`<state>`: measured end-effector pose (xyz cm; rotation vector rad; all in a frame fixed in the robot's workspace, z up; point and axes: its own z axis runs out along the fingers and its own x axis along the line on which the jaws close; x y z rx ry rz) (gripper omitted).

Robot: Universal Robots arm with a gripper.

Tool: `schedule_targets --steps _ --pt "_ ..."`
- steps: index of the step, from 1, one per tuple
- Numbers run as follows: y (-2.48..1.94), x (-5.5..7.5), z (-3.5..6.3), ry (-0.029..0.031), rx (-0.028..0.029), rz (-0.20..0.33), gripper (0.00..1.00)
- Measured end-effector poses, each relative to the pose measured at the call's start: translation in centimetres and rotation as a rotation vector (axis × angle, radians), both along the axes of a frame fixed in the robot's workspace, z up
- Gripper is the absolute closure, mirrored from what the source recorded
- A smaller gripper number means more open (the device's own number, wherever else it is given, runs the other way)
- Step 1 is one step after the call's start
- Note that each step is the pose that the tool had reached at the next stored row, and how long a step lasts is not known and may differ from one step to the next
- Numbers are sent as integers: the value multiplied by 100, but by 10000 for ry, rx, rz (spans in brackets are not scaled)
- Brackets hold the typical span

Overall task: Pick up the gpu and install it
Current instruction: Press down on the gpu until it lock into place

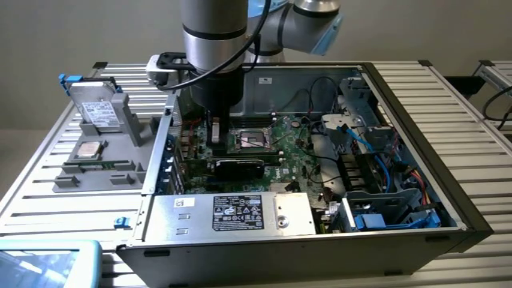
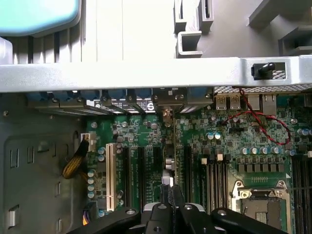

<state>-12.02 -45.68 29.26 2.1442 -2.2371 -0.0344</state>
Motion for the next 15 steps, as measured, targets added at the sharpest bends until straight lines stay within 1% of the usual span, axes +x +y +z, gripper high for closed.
schedule_targets --steps 2,6,10,15 --pt "2 -21 -23 -36 0 -32 88" --pt "18 -61 -79 -77 0 -92 88" --pt "41 -71 -135 -99 -1 -138 88" --pt "77 -80 -194 -152 -4 -166 88"
